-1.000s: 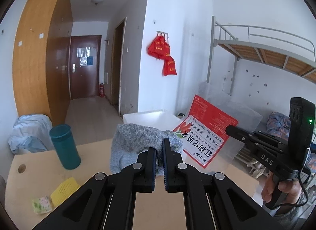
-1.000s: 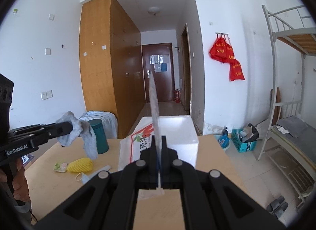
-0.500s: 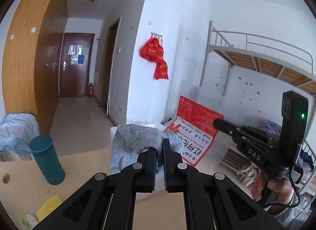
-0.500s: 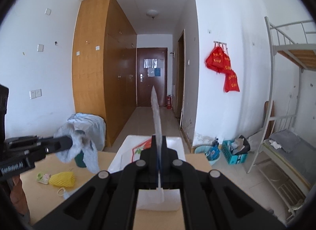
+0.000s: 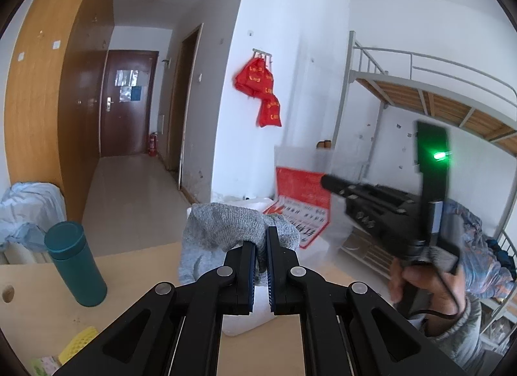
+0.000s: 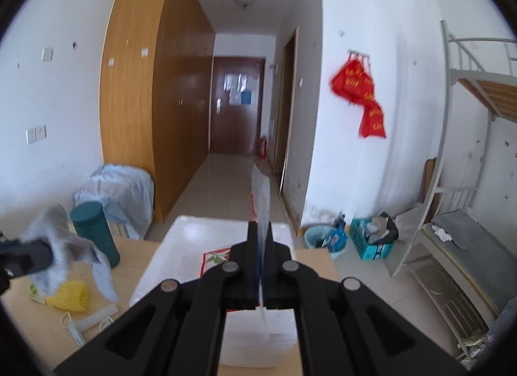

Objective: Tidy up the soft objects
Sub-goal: 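Carry the zip bag into the white foam box with the right tool while the left tool carries the sock, then open the right tool to release the zip bag inside the box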

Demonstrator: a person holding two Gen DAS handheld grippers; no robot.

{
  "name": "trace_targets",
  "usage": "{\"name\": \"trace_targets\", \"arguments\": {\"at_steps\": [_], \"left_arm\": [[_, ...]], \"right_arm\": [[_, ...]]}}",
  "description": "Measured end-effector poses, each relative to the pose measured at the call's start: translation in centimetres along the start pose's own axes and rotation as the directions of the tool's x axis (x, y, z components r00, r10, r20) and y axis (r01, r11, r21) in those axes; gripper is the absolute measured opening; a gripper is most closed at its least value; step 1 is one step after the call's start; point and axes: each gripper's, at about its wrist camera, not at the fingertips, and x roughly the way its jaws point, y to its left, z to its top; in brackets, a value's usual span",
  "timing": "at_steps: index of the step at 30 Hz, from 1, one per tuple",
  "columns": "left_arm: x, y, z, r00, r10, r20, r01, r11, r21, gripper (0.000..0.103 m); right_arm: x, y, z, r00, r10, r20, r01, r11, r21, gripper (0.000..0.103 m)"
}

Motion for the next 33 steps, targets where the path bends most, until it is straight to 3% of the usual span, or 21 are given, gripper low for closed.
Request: {"name": "trace_targets", "arguments": {"at_steps": [11,15,18,20,21,25,27,29,31,33], "left_arm": [[0.9,0.5,0.5,1.0,0.025,-0.019,-0.025,1.0,-0.018,0.006],[1.2,0.7,0.5,0.999,0.028,-0.027,-0.028,1.0,-0.015,0.006],[1.2,0.8,0.6,0.999,0.027,-0.029,-0.028,0.999,-0.018,0.006],[1.2,0.8,0.8,0.999,0.029,-0.028,-0.029,0.999,-0.019,0.006],[1.2,0.8,0.8,0.999,0.027,-0.029,-0.027,0.999,-0.017,0.006],[1.2,0.9,0.8,0.999,0.026,-0.029,-0.026,1.0,-0.016,0.006],[1.1,0.9,0.8,0.999,0.024,-0.027,-0.024,1.0,-0.016,0.006],[1.1,0.9,0.9,0.999,0.022,-0.025,-0.022,1.0,-0.017,0.006],[1.0,0.9,0.9,1.0,0.02,-0.023,-0.02,1.0,-0.018,0.006],[1.0,0.9,0.9,1.0,0.014,-0.023,-0.014,1.0,-0.02,0.006]], "right_arm": [[4.7,0.4,-1.0,0.986,0.009,-0.168,-0.017,0.999,-0.046,0.002],[4.7,-0.5,-0.7,0.985,0.018,-0.17,-0.02,1.0,-0.011,0.007],[3.7,-1.0,0.0,0.988,0.044,-0.147,-0.043,0.999,0.009,0.033],[2.6,-1.0,0.5,0.993,0.052,-0.109,-0.051,0.999,0.012,0.058],[2.1,-1.0,0.6,0.995,0.046,-0.093,-0.045,0.999,0.014,0.059],[1.6,-1.2,1.0,0.992,0.077,-0.095,-0.073,0.996,0.041,0.059],[2.0,-1.0,0.7,0.985,0.121,-0.123,-0.115,0.992,0.053,0.05],[2.9,-0.5,0.4,0.981,0.109,-0.162,-0.103,0.994,0.043,0.031],[3.7,-0.2,0.0,0.972,0.143,-0.185,-0.136,0.989,0.053,0.022],[4.5,0.0,-0.1,0.963,0.169,-0.208,-0.157,0.985,0.073,0.021]]}}
